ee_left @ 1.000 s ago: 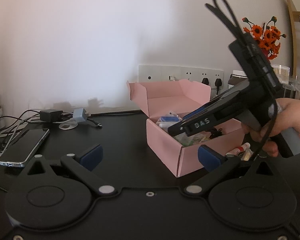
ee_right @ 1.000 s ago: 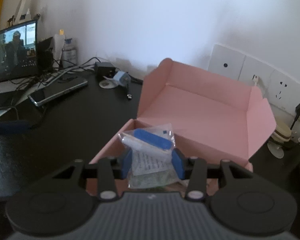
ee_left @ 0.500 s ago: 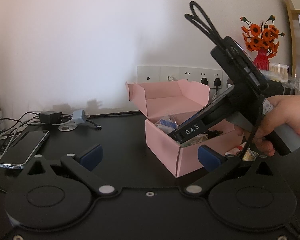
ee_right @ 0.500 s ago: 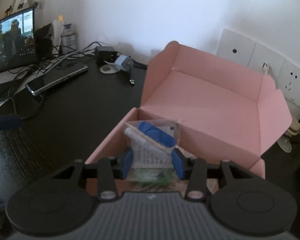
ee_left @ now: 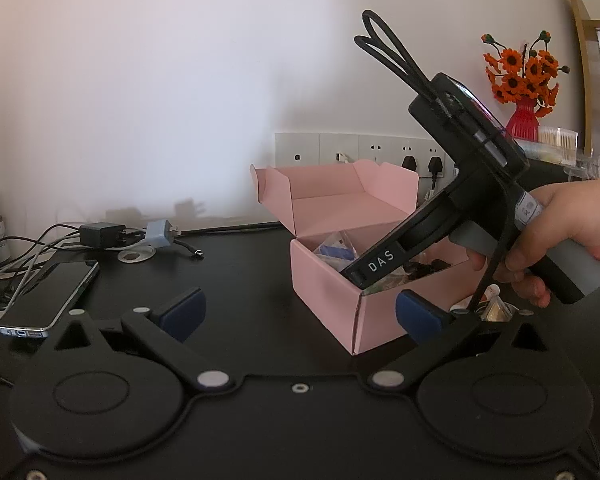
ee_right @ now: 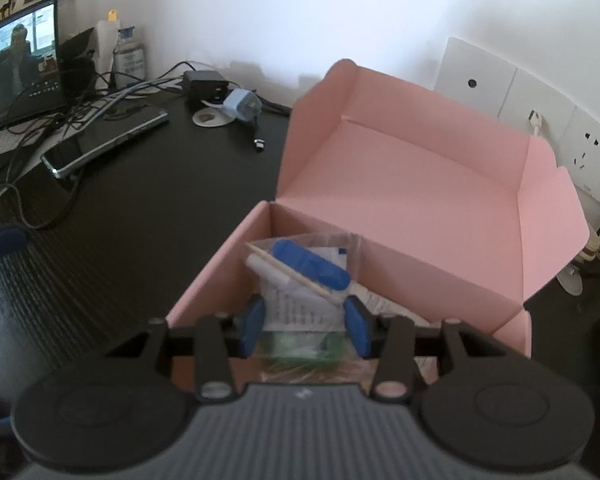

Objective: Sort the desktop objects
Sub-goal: 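Open the right gripper to release the bag into the box, then withdraw the right tool up and away from the pink box, then move the left tool down toward the lavender tube and clear tube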

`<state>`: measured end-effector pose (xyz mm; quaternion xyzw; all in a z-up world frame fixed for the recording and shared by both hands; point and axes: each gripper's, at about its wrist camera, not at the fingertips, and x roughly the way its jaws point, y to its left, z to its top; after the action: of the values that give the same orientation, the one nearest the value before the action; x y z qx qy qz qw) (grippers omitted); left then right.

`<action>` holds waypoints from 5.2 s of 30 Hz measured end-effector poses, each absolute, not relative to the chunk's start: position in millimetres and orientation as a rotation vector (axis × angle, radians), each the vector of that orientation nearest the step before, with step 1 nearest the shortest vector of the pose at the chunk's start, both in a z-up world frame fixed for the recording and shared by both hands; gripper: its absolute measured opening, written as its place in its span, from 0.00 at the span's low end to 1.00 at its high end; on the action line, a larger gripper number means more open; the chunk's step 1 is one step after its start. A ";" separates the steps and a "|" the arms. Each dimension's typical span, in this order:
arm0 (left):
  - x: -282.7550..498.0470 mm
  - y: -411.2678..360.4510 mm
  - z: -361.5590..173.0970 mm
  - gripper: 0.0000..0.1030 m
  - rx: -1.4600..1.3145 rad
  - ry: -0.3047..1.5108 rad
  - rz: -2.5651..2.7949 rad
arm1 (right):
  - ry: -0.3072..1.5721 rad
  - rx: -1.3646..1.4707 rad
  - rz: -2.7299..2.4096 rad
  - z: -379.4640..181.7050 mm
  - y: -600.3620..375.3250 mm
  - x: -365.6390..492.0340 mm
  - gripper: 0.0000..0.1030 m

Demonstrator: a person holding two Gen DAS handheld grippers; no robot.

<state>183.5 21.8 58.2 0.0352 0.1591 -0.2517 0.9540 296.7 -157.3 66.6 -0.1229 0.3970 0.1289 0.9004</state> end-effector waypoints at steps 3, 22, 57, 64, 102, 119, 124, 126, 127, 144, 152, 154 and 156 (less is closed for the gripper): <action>183.9 21.5 58.3 1.00 0.071 0.324 -0.511 | 0.813 -0.246 0.270 69.8 -159.0 295.1 0.43; 181.9 21.0 58.9 1.00 0.077 0.318 -0.511 | 0.751 -0.197 0.290 93.4 -168.3 288.9 0.16; 184.8 22.1 56.8 1.00 0.066 0.328 -0.514 | 0.528 -0.085 0.322 115.5 -191.6 246.2 0.99; 184.9 21.6 56.3 1.00 0.067 0.327 -0.516 | 0.430 -0.080 0.318 113.2 -213.2 208.5 0.99; 186.9 23.6 56.2 1.00 0.042 0.351 -0.428 | 0.321 0.222 0.237 50.4 -299.4 112.5 0.99; 110.8 -22.6 53.3 1.00 0.281 0.326 -0.546 | 0.325 0.401 0.293 43.1 -323.9 116.3 0.99; 88.4 -42.3 49.5 0.97 0.333 0.354 -0.639 | 0.327 0.389 0.311 43.3 -321.2 115.8 0.99; 84.4 -50.1 46.4 0.93 0.358 0.372 -0.667 | 0.327 0.386 0.312 43.2 -320.7 115.4 0.99; 83.4 -53.4 44.9 0.90 0.369 0.383 -0.679 | 0.326 0.386 0.311 43.2 -320.6 115.1 0.99; 110.7 -54.7 31.6 0.46 0.374 0.542 -0.718 | 0.322 0.391 0.332 42.6 -319.9 114.1 0.99; 101.3 -49.1 35.6 0.29 0.354 0.582 -0.748 | 0.326 0.400 0.336 41.6 -320.3 115.3 0.99; 95.0 -51.4 35.2 0.29 0.369 0.580 -0.768 | 0.326 0.398 0.336 41.5 -319.7 115.5 0.99; 93.0 -53.7 35.3 0.29 0.354 0.594 -0.792 | 0.326 0.396 0.337 41.4 -319.2 115.4 0.99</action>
<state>93.0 -53.7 35.3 0.1688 0.2834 -0.3779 0.8651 115.4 -319.2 41.4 0.1951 0.1604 0.1660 0.9533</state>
